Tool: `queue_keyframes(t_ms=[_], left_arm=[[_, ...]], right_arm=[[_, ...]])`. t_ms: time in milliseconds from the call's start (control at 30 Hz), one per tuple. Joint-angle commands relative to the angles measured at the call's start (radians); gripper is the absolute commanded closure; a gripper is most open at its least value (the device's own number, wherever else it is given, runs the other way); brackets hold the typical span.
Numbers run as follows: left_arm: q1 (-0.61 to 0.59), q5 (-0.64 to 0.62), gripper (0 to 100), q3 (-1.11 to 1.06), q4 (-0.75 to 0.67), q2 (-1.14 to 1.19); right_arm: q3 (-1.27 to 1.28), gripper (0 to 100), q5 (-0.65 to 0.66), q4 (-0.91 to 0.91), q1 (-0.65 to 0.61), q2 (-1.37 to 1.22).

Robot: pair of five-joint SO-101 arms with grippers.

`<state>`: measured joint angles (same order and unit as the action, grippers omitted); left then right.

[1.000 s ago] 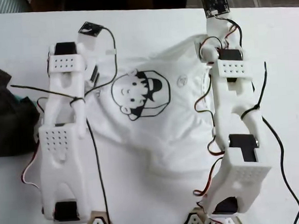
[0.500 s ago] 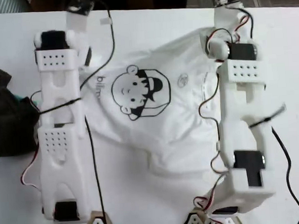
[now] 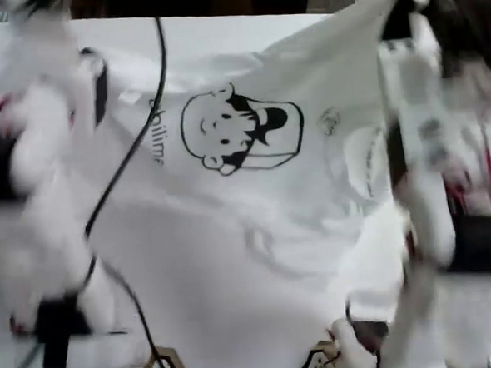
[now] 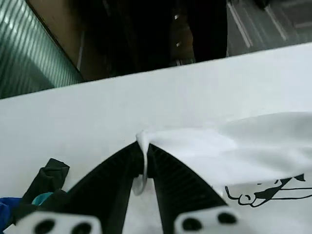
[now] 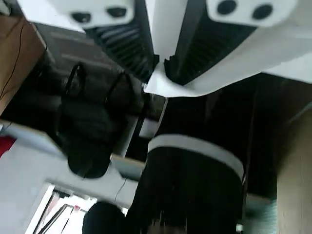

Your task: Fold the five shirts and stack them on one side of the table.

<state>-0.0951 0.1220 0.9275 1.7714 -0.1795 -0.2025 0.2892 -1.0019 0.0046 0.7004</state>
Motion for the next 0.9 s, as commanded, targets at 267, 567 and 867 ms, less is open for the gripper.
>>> queue_keyframes(t_ms=[267,567,867], left_arm=[[-0.103,-0.055,97,-0.081,0.006,-0.407],[-0.149,-0.115,97,-0.22,-0.003,-0.436],[-0.144,-0.114,97,-0.285,-0.02,-0.488]], right_arm=[[-0.041,97.9,0.183,-0.047,0.016,0.427],[-0.032,98.0,0.121,-0.041,0.018,0.383],[-0.005,98.0,0.084,-0.019,0.013,0.381]])
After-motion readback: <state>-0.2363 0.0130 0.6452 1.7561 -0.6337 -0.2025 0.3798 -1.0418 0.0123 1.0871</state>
